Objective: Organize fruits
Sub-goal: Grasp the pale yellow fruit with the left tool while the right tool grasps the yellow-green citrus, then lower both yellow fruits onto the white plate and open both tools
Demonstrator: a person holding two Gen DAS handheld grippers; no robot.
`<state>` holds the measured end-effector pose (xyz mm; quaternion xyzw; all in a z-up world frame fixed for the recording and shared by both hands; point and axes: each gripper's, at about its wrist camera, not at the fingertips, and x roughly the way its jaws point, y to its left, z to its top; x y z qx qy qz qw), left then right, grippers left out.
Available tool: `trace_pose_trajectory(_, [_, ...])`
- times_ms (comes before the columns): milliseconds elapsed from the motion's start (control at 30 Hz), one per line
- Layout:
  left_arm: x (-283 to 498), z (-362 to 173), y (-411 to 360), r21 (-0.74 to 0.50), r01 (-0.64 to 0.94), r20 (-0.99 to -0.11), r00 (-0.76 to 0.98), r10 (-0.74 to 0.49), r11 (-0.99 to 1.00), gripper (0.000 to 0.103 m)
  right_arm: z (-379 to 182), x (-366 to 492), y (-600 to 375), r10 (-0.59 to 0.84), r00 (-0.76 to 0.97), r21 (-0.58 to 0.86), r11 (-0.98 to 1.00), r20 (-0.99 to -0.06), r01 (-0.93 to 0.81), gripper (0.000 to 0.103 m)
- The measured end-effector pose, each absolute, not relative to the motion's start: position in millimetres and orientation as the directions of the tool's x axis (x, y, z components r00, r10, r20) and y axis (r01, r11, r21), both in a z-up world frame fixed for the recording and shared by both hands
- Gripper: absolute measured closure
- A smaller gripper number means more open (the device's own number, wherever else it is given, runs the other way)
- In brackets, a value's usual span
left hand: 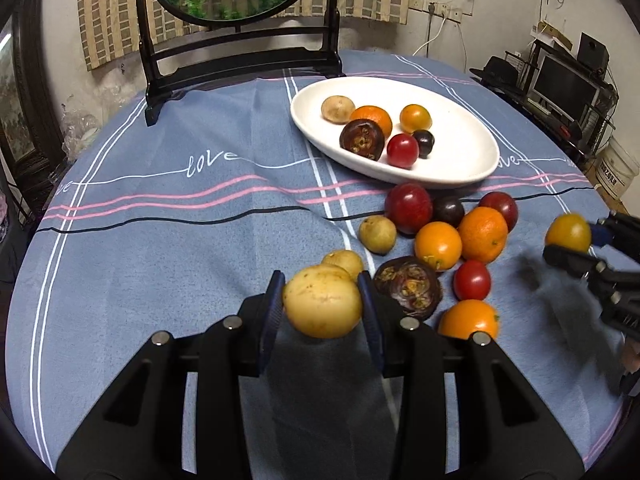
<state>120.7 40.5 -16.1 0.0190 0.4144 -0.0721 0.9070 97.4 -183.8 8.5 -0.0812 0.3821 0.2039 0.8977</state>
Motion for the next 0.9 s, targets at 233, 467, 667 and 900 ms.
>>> trace_pose_trajectory(233, [131,20,18,-0.011,0.181,-0.723,0.678,-0.133,0.983,0.065,37,108,-191,0.299,0.685,-0.007,0.914,-0.665,-0.406,0.064])
trace_pose_trajectory(467, [175,41,-20,0.01,0.206,-0.701,0.699,-0.14,0.979,0.065,47,150,-188,0.265,0.726,-0.002,0.939,-0.635,-0.345,0.064])
trace_pose_trajectory(667, [214,27,-40,0.008,0.222,-0.72,0.678,-0.148,0.975,0.065,31,184,-184,0.245,0.716,-0.018,0.941,-0.653,-0.339,0.064])
trace_pose_trajectory(900, [254,6,-51,-0.001,0.219,-0.747,0.649,-0.146,0.976,0.065,5,212,-179,0.207,0.694,-0.075,0.933,-0.69,-0.353,0.064])
